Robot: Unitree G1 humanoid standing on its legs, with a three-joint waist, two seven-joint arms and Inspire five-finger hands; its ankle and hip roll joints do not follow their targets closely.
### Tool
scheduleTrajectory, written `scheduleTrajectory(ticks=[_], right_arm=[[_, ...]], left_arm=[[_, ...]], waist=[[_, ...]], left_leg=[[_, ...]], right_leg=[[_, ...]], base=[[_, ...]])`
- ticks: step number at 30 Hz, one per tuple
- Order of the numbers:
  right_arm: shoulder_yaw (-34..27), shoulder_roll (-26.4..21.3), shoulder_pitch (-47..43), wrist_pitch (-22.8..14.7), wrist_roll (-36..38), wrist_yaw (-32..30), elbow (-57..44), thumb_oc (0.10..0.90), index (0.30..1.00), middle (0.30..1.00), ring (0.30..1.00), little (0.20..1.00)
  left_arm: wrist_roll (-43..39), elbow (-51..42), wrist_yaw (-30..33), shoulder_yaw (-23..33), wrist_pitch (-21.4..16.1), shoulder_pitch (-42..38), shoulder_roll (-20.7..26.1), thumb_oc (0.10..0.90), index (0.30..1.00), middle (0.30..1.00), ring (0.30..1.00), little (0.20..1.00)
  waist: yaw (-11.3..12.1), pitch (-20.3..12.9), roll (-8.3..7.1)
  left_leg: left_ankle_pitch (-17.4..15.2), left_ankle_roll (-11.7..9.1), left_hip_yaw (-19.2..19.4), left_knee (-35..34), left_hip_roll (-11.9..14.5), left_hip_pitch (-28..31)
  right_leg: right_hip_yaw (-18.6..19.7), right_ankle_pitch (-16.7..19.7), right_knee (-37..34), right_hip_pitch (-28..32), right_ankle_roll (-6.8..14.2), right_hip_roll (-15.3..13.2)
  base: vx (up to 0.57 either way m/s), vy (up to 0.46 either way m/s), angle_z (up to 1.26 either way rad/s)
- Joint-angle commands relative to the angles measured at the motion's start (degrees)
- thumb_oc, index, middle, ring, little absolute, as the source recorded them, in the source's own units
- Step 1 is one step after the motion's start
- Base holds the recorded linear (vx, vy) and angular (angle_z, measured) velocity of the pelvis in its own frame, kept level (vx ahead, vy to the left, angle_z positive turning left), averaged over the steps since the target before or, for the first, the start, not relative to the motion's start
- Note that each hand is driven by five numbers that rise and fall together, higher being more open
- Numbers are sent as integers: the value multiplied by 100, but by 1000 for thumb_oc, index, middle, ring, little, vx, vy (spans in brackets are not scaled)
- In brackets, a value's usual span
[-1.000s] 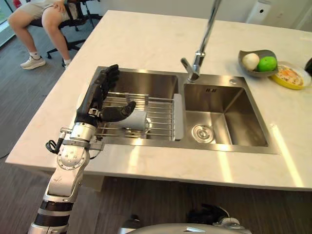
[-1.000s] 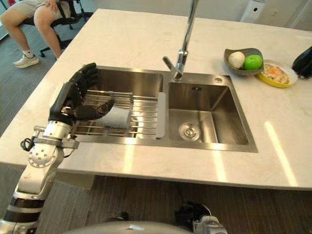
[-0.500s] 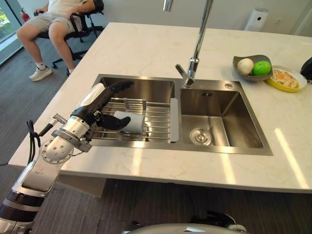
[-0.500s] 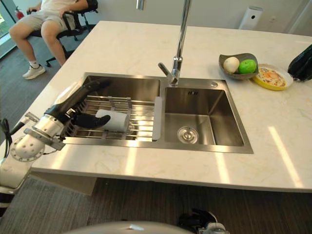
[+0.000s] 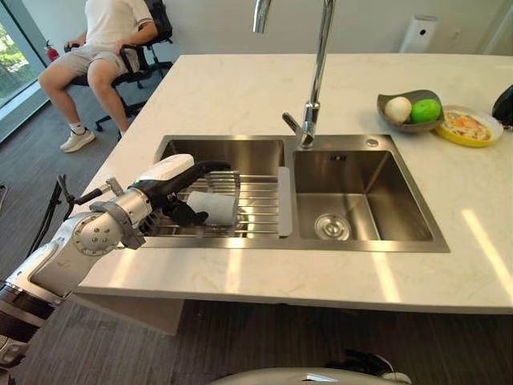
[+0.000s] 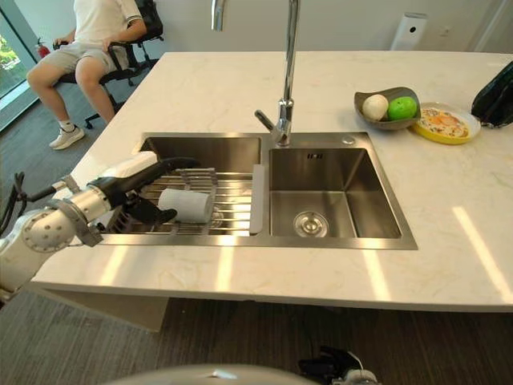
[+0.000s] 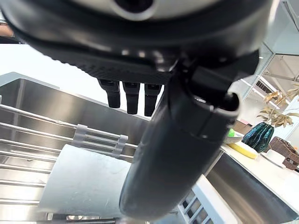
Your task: Place the dishes in the dishwasher.
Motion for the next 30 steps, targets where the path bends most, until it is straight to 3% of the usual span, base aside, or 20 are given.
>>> scheduleTrajectory(ticks=[1, 13, 30], right_arm=[[215, 41, 242, 45, 98, 65, 314, 800, 900, 900, 900, 900], [79, -38, 299, 72, 138, 53, 430, 800, 900, 900, 900, 900], [80, -89, 268, 67, 125, -33, 390, 800, 900, 900, 900, 900]], left_arm=[[329, 50, 345, 266, -258, -1089, 362, 800, 900, 900, 900, 900], [911, 847, 212, -335, -78, -1528, 83, 800, 900, 900, 900, 900], [2063, 2246, 623, -993, 104, -2036, -432, 800, 900, 900, 900, 900]], waist=[[-16, 152, -207], [-153, 180, -205], [-301, 241, -235]], left_leg=[[34, -20, 358, 14, -42, -82], [-19, 11, 419, 14, -55, -20], [-62, 30, 636, 14, -46, 26]], right_leg=[[26, -268, 84, 472, 645, -293], [160, -285, 84, 442, 649, -279], [297, -233, 84, 307, 677, -291]], base=[[0, 0, 0], [-2, 5, -2], [-2, 8, -7]])
